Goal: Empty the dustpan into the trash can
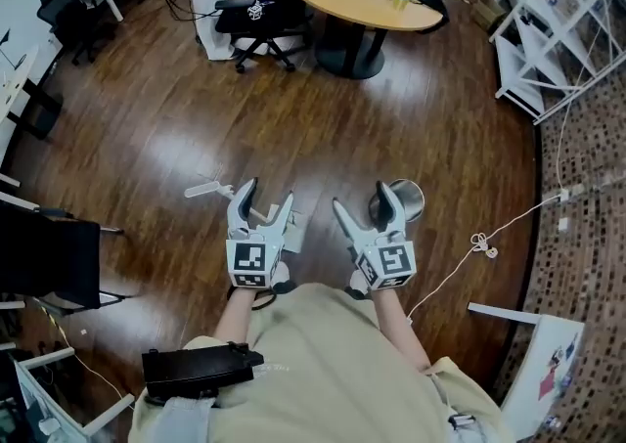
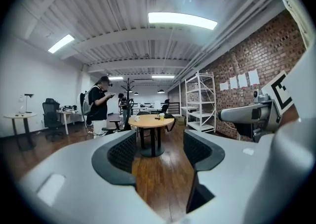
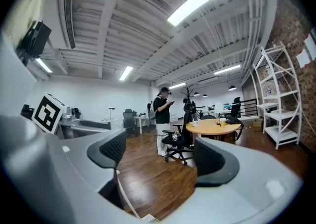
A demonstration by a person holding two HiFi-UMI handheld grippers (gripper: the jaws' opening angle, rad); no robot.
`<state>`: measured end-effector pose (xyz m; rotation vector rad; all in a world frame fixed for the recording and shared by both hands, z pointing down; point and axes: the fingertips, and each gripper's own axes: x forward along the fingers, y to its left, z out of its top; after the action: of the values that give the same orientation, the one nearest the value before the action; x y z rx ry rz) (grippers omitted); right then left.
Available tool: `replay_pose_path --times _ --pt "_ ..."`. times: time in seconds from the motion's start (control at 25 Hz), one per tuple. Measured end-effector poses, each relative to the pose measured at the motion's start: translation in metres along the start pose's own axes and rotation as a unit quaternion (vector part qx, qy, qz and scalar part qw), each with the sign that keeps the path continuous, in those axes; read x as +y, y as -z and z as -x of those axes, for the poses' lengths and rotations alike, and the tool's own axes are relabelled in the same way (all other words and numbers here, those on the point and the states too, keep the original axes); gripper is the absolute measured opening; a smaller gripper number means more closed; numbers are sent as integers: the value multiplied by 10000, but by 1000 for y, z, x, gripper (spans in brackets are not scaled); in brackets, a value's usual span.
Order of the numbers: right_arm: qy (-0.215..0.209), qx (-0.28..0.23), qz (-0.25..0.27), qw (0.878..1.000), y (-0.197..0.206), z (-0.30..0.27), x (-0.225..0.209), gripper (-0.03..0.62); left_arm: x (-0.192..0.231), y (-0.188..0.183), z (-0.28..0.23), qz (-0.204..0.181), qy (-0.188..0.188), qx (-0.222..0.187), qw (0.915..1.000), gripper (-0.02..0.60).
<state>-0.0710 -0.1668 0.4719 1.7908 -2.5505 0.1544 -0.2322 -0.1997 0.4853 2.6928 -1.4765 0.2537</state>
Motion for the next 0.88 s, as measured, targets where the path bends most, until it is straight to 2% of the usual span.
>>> replay_pose_path --times 0.28,0.48,0.6,0.68,0.88 --pt "-483 495 -180 9974 31 1 -14 402 25 51 10 -373 -177 995 9942 295" --pt "-743 695 -191 9946 43 -5 -1 400 74 91 28 -920 -186 1801 9792 299" --pt "-825 783 -167 9934 47 -8 5 400 99 113 33 -1304 -91 2259 9653 299" --pt "-850 841 -147 9927 49 -11 7 400 110 129 33 -1589 105 2585 9528 299" --pt "-852 1021 -147 9910 59 -16 14 400 135 173 29 -2214 785 3387 9111 299"
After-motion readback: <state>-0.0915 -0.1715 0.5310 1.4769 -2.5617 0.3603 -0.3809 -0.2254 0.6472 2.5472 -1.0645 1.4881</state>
